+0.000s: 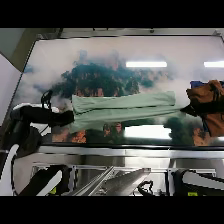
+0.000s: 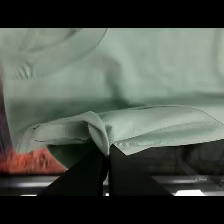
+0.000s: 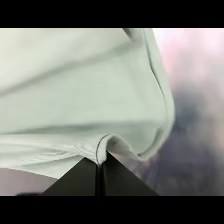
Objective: Fold the shirts.
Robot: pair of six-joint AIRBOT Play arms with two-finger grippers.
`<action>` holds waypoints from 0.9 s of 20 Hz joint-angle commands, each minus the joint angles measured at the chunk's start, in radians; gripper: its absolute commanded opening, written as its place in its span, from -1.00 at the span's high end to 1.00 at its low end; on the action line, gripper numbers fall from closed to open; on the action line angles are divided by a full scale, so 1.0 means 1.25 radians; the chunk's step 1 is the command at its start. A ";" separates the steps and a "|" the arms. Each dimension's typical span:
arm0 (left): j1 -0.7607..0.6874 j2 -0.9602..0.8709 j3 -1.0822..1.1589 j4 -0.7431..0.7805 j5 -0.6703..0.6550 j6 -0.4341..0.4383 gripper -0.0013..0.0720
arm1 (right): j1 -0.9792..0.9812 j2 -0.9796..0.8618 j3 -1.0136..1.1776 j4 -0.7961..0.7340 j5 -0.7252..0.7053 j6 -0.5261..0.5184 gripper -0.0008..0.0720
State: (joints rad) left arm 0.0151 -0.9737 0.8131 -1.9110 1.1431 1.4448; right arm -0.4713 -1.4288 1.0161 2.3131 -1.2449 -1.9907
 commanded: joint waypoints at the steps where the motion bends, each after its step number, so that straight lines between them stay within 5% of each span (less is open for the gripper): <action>1: -0.008 -0.178 0.179 -0.002 -0.078 0.032 0.92 | 0.075 -0.030 0.056 0.044 0.130 -0.011 0.91; 9: -0.011 -0.495 0.388 0.007 -0.083 0.046 0.92 | 0.149 -0.167 0.125 0.028 0.229 -0.023 0.90; 18: -0.021 -0.599 0.472 0.007 -0.085 0.049 0.92 | 0.149 -0.167 0.141 -0.073 0.265 -0.015 0.91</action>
State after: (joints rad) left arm -0.0101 -1.7012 1.3849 -1.9034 1.0405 1.5043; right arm -0.2855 -1.6360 1.1786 2.2913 -0.9352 -2.0201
